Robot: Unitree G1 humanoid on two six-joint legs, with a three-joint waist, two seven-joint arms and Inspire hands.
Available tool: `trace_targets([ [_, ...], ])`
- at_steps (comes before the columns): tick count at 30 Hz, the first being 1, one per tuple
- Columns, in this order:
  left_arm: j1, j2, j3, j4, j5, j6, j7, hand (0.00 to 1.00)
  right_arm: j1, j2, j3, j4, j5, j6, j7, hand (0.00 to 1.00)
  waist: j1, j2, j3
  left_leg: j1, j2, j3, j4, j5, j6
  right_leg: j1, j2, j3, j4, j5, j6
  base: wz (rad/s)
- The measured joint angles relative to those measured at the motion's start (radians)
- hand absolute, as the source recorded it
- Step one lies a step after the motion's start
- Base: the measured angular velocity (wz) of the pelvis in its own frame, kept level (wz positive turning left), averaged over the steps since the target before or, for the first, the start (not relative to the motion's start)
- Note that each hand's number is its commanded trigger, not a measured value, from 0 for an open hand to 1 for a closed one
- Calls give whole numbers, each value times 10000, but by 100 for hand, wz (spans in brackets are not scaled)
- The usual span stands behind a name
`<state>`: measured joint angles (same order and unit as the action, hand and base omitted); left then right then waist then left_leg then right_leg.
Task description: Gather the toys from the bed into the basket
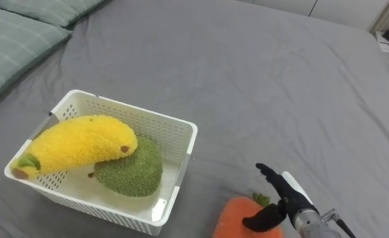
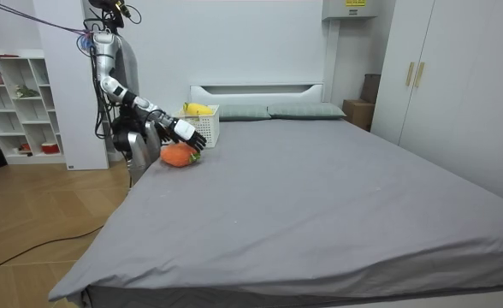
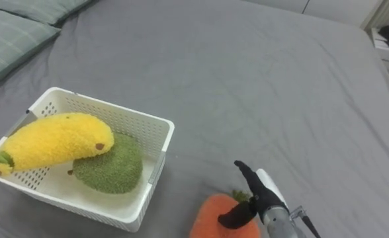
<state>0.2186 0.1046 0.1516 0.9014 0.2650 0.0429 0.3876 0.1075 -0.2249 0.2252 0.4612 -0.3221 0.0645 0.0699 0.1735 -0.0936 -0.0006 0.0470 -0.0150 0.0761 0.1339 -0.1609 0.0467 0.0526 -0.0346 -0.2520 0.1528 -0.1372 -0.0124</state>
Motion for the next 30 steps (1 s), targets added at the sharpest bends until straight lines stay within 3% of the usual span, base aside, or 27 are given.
trace_targets([
  [9,121,-9,5,-3,60,0,-87,0,-143,319,-4,1624,-369,-216,92,0,-3,-91,-2,-5,2,-19,18,-46,-6,34,6,16,0,1,-2,0],
  [10,108,-9,5,-2,60,-1,-100,0,-150,329,-3,1687,-367,-229,115,20,0,-93,0,-7,2,-25,20,-48,-5,37,6,12,0,1,-2,0],
  [11,101,-8,6,-2,56,-3,-110,0,-208,371,-3,1936,-359,-303,158,84,1,-97,2,-7,2,-32,24,-50,-6,45,7,10,-2,1,-2,0],
  [12,103,-9,6,-2,42,-5,-125,0,-247,410,2,2199,-319,-366,195,100,1,-96,3,-6,2,-35,26,-53,-6,53,7,6,-5,1,-2,0],
  [23,109,-26,14,6,59,-9,-511,0,-600,612,-131,3077,-397,-514,173,100,-7,-84,13,-6,-10,-248,40,-74,-14,144,21,-33,-51,0,0,4],
  [30,111,-28,30,6,56,-52,-602,0,-579,639,-80,3452,-453,-500,308,100,6,21,102,-18,-11,-246,36,-74,-14,138,22,19,-61,-2,4,1],
])
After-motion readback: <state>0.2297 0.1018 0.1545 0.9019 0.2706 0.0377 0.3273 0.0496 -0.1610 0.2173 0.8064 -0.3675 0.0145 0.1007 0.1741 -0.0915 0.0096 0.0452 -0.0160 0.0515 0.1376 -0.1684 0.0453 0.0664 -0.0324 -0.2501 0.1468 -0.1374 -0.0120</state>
